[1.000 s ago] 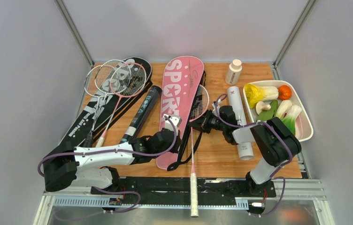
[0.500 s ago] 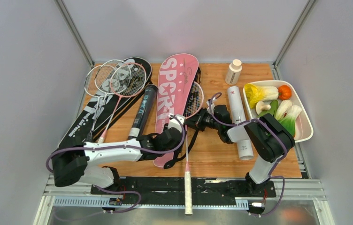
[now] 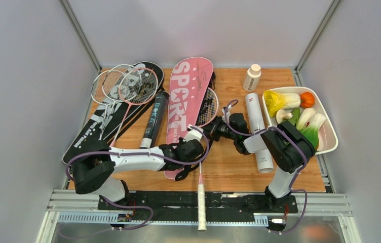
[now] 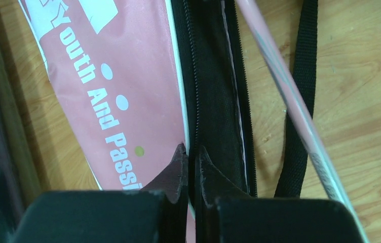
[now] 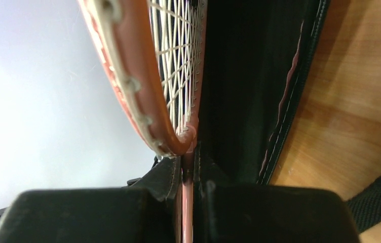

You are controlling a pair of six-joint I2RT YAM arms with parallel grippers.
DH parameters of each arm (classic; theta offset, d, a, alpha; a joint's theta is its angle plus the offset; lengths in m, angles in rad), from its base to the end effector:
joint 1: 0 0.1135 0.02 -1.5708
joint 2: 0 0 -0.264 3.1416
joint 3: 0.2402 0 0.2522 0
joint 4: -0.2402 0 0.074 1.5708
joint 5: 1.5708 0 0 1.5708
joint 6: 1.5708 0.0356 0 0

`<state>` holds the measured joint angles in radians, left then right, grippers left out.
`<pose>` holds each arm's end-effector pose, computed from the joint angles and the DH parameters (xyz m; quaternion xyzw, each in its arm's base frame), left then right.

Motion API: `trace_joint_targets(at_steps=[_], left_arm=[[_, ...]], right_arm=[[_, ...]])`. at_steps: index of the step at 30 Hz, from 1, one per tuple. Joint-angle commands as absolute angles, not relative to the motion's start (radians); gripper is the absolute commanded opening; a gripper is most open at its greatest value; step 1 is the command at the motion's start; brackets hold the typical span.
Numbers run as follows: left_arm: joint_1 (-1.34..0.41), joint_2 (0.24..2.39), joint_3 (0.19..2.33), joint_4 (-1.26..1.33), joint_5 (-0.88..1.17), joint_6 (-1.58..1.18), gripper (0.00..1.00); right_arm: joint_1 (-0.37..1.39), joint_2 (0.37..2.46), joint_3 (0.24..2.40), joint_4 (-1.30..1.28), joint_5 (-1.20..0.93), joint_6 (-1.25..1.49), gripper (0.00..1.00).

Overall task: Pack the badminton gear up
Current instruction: Place the racket in the racket bag.

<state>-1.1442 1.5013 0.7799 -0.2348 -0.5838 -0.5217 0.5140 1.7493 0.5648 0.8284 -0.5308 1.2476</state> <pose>0.1358 -0.2514 0.1754 0.1967 0.8956 -0.0298 0.3978 0.2636 0.1695 0.1325 0.1445 0.7934 0.5618 0.1844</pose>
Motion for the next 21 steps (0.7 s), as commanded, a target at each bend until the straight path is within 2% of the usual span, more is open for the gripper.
trace_joint_targets(at_steps=[1,12,21], left_arm=[[-1.144,1.427,0.794,-0.221,-0.514,-0.515,0.00],[-1.156,1.218,0.571,-0.078,-0.418,-0.556,0.00],[-1.161,1.139,0.497,-0.031,-0.382,-0.559,0.00]], right_arm=[[0.520,1.797,0.658,0.949,-0.518,1.276,0.00],[0.516,1.951,0.900,0.836,-0.466,1.261,0.00],[0.489,2.046,1.062,0.691,-0.418,1.234,0.00]])
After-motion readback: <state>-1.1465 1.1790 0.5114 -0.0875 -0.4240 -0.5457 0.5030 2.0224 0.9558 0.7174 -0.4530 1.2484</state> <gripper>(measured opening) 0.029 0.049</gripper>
